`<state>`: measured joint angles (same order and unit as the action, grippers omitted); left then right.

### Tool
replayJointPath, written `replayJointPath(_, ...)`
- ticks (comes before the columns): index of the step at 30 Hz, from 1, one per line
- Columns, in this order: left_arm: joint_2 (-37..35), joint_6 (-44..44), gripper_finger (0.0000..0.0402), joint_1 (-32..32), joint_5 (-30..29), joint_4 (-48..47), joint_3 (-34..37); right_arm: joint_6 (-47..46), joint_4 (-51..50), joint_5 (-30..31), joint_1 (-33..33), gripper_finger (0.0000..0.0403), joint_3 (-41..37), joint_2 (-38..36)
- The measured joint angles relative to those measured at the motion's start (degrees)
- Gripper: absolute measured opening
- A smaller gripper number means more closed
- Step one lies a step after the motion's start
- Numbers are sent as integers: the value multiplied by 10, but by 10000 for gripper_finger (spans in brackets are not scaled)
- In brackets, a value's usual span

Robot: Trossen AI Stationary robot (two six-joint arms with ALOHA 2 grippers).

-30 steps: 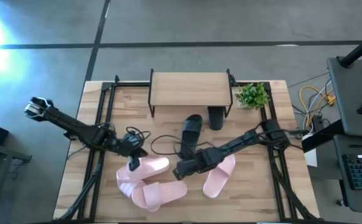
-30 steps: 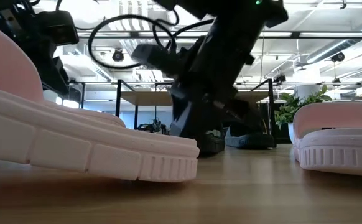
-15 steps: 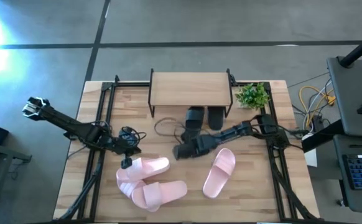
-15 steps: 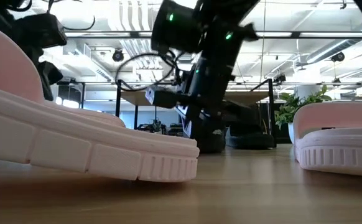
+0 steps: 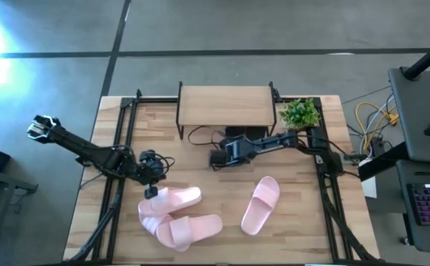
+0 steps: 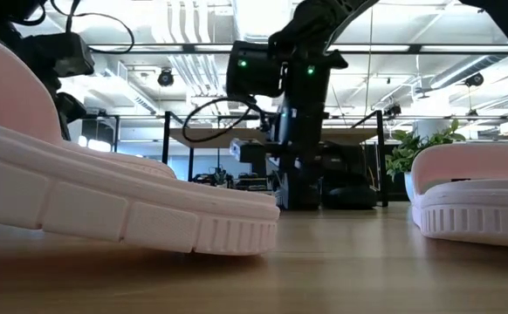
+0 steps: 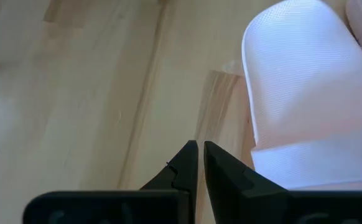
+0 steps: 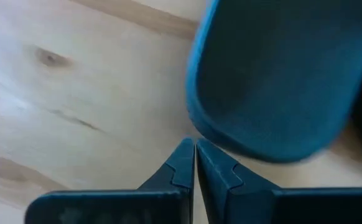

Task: Pick and place slides into the shelf
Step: Put the black slipper under the shelf, then put the pink slipper under the shelf

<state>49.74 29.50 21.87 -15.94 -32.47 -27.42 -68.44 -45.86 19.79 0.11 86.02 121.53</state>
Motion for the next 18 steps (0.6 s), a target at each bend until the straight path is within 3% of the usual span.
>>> replayJointPath(11, 1, 3, 12, 0, 4, 21, 0, 30, 15, -14, 38, 11, 10, -25)
replayJointPath(15, 0, 3, 12, 0, 19, 25, -5, 125, 38, -96, 64, 11, 12, -64)
replayJointPath(18, -4, 1, 12, 0, 38, 25, -12, 147, 38, -175, 87, 11, 2, -98)
